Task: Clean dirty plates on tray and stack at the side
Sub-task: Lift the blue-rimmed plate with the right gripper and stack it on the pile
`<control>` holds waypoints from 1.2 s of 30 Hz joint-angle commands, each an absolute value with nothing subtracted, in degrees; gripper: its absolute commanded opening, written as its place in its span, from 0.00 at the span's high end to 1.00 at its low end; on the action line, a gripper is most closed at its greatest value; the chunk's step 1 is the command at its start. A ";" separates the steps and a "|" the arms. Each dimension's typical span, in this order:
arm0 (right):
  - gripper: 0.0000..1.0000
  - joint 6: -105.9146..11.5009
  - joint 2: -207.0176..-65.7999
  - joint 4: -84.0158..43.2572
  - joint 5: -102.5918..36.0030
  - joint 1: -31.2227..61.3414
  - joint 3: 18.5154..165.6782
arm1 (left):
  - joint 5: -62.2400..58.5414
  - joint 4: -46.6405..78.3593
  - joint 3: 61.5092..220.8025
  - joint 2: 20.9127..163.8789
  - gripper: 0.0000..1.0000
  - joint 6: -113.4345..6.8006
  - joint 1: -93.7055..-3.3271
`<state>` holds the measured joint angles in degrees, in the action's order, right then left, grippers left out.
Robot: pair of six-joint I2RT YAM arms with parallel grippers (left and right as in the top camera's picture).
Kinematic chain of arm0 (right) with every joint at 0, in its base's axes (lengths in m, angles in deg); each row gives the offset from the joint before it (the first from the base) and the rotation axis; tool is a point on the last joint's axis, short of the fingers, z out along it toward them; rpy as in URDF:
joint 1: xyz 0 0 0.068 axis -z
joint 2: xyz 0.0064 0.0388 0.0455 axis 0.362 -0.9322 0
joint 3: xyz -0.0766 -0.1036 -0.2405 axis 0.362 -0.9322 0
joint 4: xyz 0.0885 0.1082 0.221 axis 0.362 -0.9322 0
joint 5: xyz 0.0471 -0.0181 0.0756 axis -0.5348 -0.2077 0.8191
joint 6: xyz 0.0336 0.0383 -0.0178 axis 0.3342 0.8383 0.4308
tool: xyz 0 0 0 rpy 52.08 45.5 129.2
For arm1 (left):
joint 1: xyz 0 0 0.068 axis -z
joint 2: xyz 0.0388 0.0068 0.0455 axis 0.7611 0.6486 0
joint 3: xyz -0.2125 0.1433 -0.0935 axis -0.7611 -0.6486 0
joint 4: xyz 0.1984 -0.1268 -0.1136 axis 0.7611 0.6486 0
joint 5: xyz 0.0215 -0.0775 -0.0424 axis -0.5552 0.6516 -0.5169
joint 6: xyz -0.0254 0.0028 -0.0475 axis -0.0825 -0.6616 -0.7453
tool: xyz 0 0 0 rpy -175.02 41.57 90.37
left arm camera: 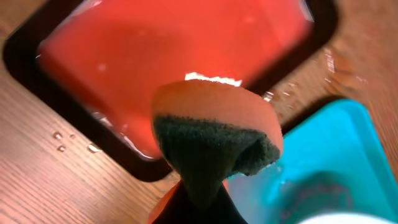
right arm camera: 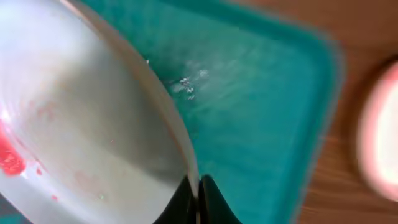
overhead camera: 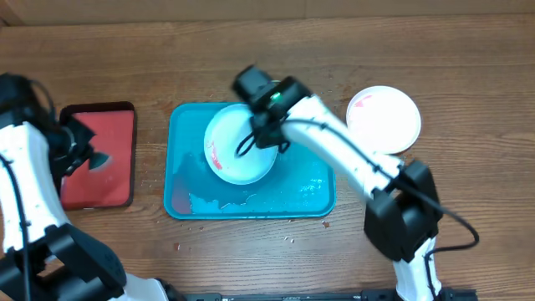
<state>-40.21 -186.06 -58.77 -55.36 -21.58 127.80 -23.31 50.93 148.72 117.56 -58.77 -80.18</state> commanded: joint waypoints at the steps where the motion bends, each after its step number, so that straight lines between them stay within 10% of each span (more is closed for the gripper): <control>1: 0.96 -40.56 -182.63 -63.51 -89.06 -30.28 132.89 | -19.36 51.34 147.98 120.17 0.96 -59.54 -83.56; 7: 0.96 -40.58 -182.63 -72.10 -123.64 -41.78 133.29 | -18.18 51.30 148.00 120.71 0.96 -59.54 -84.79; 14: 0.96 -43.27 -182.63 -72.61 -128.30 -45.56 133.29 | -17.76 51.32 148.00 120.71 0.96 -59.54 -84.77; 21: 0.96 -37.11 -182.65 -63.58 -102.00 -36.36 131.54 | -17.74 51.58 147.98 120.71 0.96 -59.54 -84.77; 29: 0.96 -44.45 -182.41 -62.75 -41.04 -8.43 129.29 | -17.17 51.87 148.00 120.71 0.96 -59.51 -84.79; 36: 0.96 -44.74 -182.45 -72.15 -32.26 15.07 129.00 | -17.15 51.89 147.98 120.71 0.96 -59.51 -84.74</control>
